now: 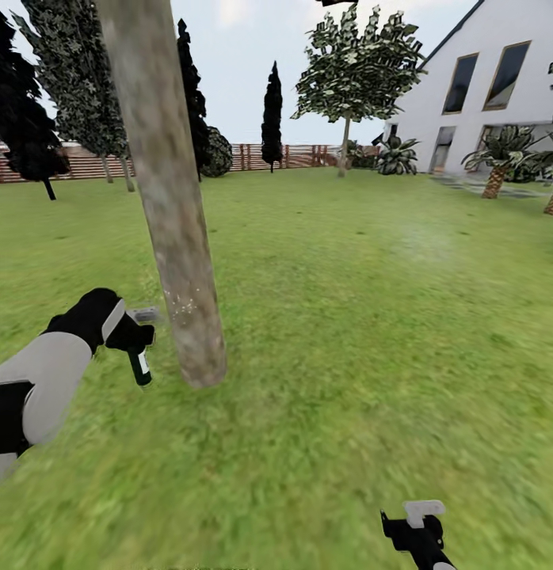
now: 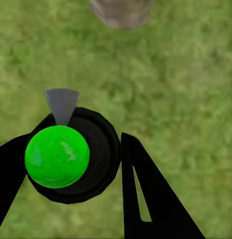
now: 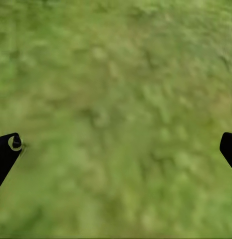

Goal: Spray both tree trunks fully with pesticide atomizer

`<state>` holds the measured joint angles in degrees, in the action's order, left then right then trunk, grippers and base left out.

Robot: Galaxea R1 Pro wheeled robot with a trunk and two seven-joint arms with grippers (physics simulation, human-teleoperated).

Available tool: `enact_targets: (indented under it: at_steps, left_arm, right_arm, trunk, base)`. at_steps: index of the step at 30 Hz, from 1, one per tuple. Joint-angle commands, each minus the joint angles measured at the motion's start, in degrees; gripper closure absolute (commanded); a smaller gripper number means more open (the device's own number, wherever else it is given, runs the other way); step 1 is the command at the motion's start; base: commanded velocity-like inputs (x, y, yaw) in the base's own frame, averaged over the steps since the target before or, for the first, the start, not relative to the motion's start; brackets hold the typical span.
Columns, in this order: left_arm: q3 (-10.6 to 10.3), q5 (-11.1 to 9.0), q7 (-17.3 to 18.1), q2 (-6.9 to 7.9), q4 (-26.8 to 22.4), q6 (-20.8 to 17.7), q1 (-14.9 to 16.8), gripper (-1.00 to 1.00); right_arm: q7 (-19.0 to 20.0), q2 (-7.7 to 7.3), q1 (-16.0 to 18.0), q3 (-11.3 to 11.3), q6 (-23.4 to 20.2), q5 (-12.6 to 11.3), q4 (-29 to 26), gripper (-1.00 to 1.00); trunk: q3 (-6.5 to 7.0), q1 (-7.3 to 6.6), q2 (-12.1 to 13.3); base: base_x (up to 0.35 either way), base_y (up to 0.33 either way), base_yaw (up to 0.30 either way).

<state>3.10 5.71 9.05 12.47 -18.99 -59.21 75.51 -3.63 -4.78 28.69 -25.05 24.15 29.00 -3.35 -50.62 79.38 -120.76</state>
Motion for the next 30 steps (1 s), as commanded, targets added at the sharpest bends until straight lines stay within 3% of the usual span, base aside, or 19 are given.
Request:
enact_targets:
  at_steps: [1,4,9,21,30]
  left_arm:
    - [0.3,0.7,0.4,-0.18,0.9,-0.2,2.0,1.0]
    - [0.2,0.7,0.4,-0.68,4.3,-0.2,5.3,1.0]
    - [-0.3,0.9,0.4,-0.47,5.1,-0.1,4.9,1.0]
    - [0.0,0.9,0.4,-0.52,5.2,-0.1,4.7,1.0]
    - [0.0,0.8,0.4,-0.53,5.3,-0.1,4.7,1.0]
  right_arm:
    - [-0.3,0.0,0.1,-0.3,0.2,0.6,0.1,-1.0]
    - [-0.3,-0.04,0.1,-0.3,0.2,0.6,0.0,-1.0]
    - [-0.3,-0.07,0.1,-0.3,0.2,0.6,0.0,-1.0]
    - [-0.3,-0.14,0.1,-0.3,0.2,0.6,0.0,-1.0]
    - [-0.3,-0.14,0.1,-0.3,0.2,0.6,0.1,-1.0]
  trunk:
    - [-0.06,-0.01,0.0]
    - [-0.06,-0.01,0.0]
    - [-0.06,-0.01,0.0]
    - [-0.06,-0.01,0.0]
    - [-0.06,-0.01,0.0]
  base:
    - [-0.002,-0.002,0.278]
    - [-0.001,-0.001,0.237]
    - [0.1,0.0,0.031]
    - [0.314,-0.029,0.0]
    - [-0.033,-0.262,0.0]
